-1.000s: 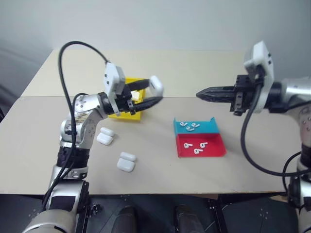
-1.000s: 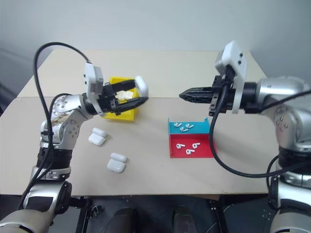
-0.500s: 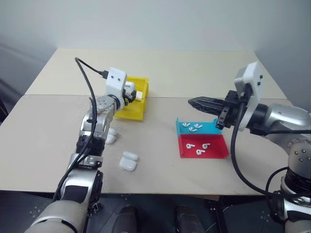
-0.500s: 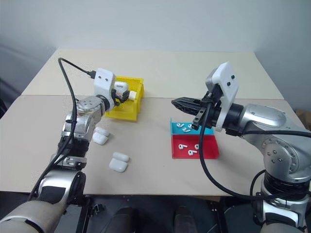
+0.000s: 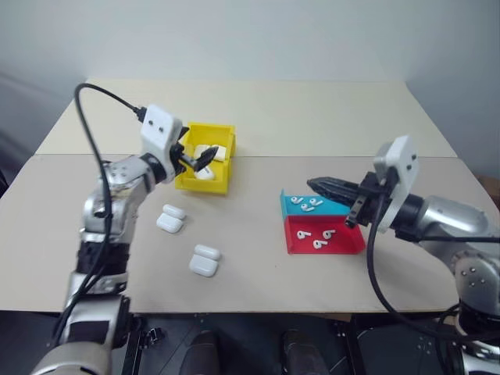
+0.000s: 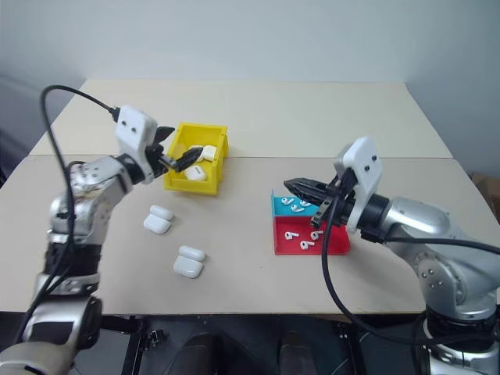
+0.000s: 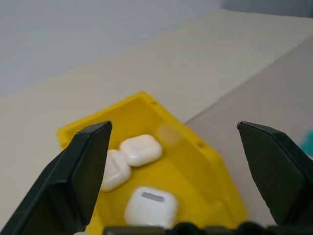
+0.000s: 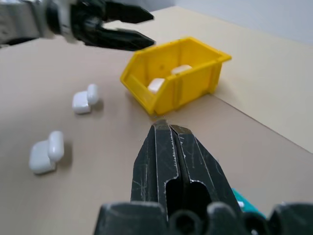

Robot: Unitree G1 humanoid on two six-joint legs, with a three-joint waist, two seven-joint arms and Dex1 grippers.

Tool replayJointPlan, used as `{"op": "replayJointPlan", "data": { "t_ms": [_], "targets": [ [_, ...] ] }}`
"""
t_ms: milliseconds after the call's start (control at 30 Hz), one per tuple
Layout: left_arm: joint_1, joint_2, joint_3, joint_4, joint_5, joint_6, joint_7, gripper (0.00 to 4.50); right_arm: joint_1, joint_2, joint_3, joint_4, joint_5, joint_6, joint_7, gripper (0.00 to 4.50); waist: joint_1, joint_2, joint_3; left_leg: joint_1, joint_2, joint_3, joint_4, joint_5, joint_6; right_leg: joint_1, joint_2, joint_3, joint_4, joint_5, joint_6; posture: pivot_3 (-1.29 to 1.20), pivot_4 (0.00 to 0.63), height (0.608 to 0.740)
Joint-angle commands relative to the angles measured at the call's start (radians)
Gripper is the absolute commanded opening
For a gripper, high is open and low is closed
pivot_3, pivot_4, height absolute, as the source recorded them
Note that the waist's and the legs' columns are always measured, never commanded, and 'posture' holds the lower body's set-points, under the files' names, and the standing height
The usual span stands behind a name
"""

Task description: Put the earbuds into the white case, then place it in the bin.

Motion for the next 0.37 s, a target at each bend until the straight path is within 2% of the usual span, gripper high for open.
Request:
{"op": "replayJointPlan", "data": {
  "t_ms": [33,267,367],
  "targets": [
    [0.109,0.128,0.095,-0.171,-0.152,0.002,-0.218,4.46,0.015,-0.03,0.002,-0.006,-0.041,-0.082,0.033,0.0,-0.008,0.0,0.0,0.001,0.0,0.0,0.0,0.0,0.0,0.0,0.0,0.0,0.0,0.0,0.0,0.0,0.15,0.74],
    [0.323,0.332,0.286,-0.311,-0.383,0.079,-0.439,4.46,0.008,-0.149,-0.081,0.013,0.027,-0.101,0.187,0.0,-0.007,0.0,0.0,0.002,0.001,0.001,-0.001,0.0,0.0,0.0,0.0,0.001,-0.001,0.0,0.0,0.0,0.15,0.74],
    [0.374,0.37,0.336,-0.35,-0.451,0.123,-0.439,4.46,0.044,-0.19,-0.094,0.018,0.019,-0.126,0.234,0.0,-0.003,-0.001,0.0,0.001,0.0,0.001,-0.001,0.0,0.0,0.001,0.0,0.001,-0.002,-0.001,0.0,0.0,0.15,0.74]
  ]
}}
